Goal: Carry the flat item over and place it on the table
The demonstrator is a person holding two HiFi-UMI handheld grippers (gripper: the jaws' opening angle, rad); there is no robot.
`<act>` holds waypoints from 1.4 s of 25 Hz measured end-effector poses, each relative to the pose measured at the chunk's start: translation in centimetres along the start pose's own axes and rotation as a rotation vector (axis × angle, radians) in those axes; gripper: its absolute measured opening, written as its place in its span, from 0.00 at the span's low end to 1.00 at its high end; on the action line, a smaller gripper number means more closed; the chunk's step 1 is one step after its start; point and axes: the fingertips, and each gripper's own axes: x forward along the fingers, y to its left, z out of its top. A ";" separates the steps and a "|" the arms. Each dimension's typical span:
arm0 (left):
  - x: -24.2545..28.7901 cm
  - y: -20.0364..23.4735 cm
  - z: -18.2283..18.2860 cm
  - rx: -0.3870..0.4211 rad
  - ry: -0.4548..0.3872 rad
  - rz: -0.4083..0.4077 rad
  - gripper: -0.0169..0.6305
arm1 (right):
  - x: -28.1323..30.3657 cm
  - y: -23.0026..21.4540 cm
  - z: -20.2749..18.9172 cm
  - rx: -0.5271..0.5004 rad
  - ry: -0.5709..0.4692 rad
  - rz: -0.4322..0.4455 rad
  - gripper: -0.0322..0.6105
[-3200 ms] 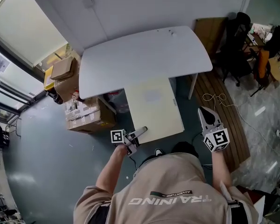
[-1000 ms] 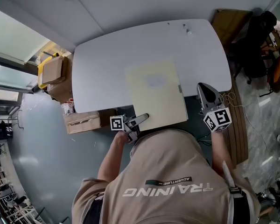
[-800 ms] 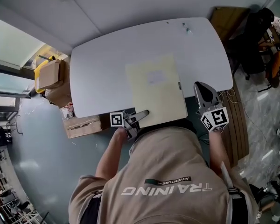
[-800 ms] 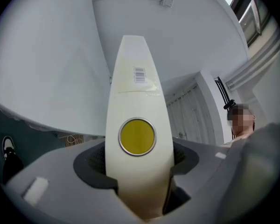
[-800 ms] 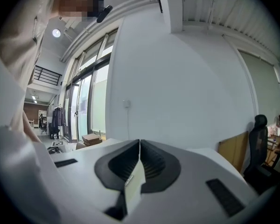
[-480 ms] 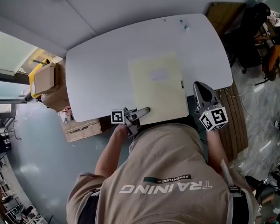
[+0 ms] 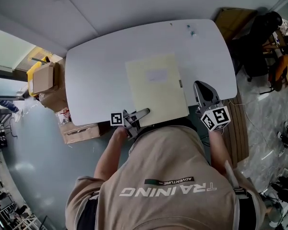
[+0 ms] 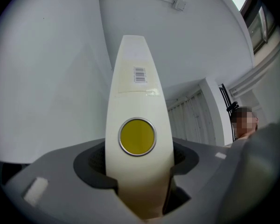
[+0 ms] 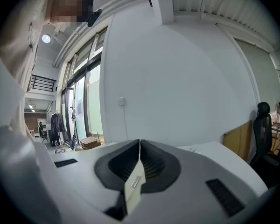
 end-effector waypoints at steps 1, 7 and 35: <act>0.0 0.1 0.3 -0.002 -0.004 0.011 0.47 | 0.5 -0.3 0.2 -0.003 -0.007 0.008 0.06; 2.1 0.6 2.5 -0.013 -0.001 0.058 0.47 | 2.3 -4.0 1.1 0.011 -0.022 0.039 0.06; 5.6 8.6 8.3 -0.077 0.093 0.240 0.49 | 4.8 -8.7 0.3 0.044 0.011 -0.003 0.06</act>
